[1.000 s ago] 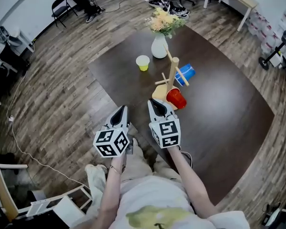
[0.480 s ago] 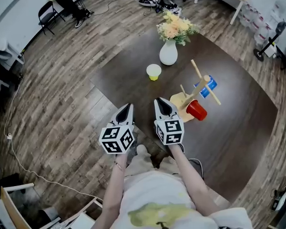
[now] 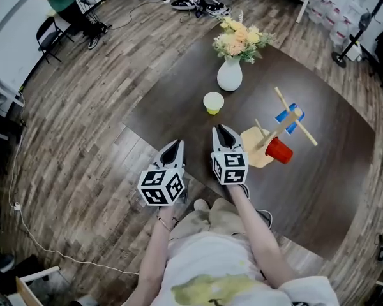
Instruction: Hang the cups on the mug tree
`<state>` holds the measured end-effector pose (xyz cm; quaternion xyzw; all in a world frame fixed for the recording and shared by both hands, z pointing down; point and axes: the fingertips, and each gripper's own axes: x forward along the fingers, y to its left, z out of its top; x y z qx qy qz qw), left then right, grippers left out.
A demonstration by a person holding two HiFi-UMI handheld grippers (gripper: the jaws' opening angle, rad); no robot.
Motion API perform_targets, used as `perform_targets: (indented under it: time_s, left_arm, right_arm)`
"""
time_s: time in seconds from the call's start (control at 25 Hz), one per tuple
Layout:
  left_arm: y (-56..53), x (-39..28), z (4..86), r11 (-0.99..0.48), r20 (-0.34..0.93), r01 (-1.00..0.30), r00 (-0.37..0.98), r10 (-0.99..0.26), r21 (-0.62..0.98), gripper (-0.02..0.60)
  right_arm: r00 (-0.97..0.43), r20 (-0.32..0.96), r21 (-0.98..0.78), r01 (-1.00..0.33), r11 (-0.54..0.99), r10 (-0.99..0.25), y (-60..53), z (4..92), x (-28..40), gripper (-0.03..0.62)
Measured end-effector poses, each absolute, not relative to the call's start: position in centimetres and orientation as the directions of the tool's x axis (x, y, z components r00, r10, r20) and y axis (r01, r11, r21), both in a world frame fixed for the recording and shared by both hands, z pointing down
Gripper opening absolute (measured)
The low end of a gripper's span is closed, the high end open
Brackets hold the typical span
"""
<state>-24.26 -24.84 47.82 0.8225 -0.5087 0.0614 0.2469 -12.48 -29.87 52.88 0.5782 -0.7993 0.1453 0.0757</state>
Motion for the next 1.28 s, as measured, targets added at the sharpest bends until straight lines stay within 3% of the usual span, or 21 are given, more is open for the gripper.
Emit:
perform_targets:
  time_s: [0.12,0.24,0.4,0.52,0.84,1.0,1.28]
  left_arm:
    - [-25.6,-24.2,48.3,-0.362,0.361,-0.862,0.483,-0.798,0.354,0.023]
    - [-26.6,-24.1,48.7,-0.357,0.367,-0.858,0.488,-0.792,0.369,0.023]
    - [-28.4,-23.9,49.4,-0.344,0.384,-0.855,0.489,-0.783,0.388,0.023]
    - [-29.5,-23.8,49.9,-0.336,0.394,-0.854,0.490,-0.778,0.398,0.023]
    - [-33.0,-23.5,51.1,-0.320,0.426,-0.848,0.497,-0.756,0.422,0.023]
    - [-34.8,-22.9,51.7,-0.315,0.441,-0.849,0.498,-0.747,0.425,0.023]
    - [-36.9,-22.4,51.7,-0.327,0.452,-0.850,0.503,-0.737,0.414,0.023]
  right_arm:
    - [-0.284,0.296,-0.138,-0.957,0.253,-0.912,-31.3,53.3,-11.9,0.033]
    - [-0.266,0.311,-0.150,-0.962,0.229,-0.913,-33.0,54.2,-11.6,0.121]
    - [-0.257,0.348,-0.173,-0.963,0.208,-0.902,-35.1,55.9,-11.5,0.185]
    - [-0.245,0.356,-0.188,-0.964,0.188,-0.902,-36.2,56.8,-11.6,0.286]
    - [-0.197,0.389,-0.152,-0.977,0.148,-0.900,-39.5,57.7,-12.2,0.336]
    - [-0.206,0.456,-0.130,-0.978,0.164,-0.866,-40.5,58.3,-12.7,0.341]
    - [-0.191,0.448,-0.134,-0.980,0.145,-0.874,-41.6,58.0,-12.3,0.339]
